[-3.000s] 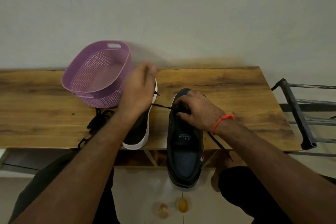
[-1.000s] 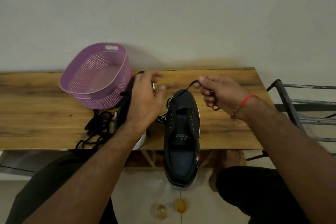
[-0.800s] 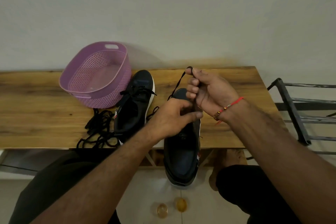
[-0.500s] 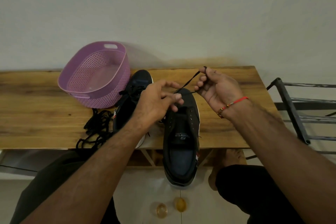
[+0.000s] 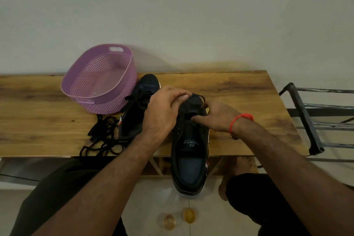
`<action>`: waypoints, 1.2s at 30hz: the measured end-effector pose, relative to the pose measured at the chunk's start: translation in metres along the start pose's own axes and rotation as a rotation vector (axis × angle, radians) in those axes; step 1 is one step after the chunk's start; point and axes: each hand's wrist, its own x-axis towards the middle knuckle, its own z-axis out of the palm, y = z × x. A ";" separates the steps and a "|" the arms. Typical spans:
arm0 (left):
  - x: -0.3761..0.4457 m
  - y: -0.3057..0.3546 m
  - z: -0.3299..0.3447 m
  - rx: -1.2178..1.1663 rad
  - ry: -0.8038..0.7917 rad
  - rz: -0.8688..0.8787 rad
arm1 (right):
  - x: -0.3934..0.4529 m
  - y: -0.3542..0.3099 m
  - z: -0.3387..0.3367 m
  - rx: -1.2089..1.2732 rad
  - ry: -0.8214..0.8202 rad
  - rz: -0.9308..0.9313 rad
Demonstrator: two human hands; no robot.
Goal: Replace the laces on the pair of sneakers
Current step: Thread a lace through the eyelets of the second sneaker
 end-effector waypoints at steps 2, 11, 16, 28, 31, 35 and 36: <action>-0.001 -0.003 0.004 0.027 -0.066 0.020 | -0.001 0.004 -0.003 0.037 0.010 0.046; -0.004 0.001 0.018 0.172 -0.141 -0.043 | -0.006 0.028 -0.014 0.595 -0.099 0.195; -0.007 0.006 0.031 0.517 -0.191 0.064 | -0.006 0.027 -0.016 0.591 -0.118 0.174; -0.002 0.011 0.040 0.730 -0.269 0.120 | -0.004 0.028 -0.016 0.542 -0.107 0.138; -0.003 0.012 0.040 0.772 -0.261 0.172 | -0.005 0.027 -0.015 0.503 -0.074 0.129; 0.000 0.004 0.040 0.538 -0.248 0.056 | -0.006 0.027 -0.015 0.457 -0.035 0.099; 0.002 0.002 0.040 0.472 -0.251 0.012 | -0.006 0.027 -0.014 0.458 -0.036 0.100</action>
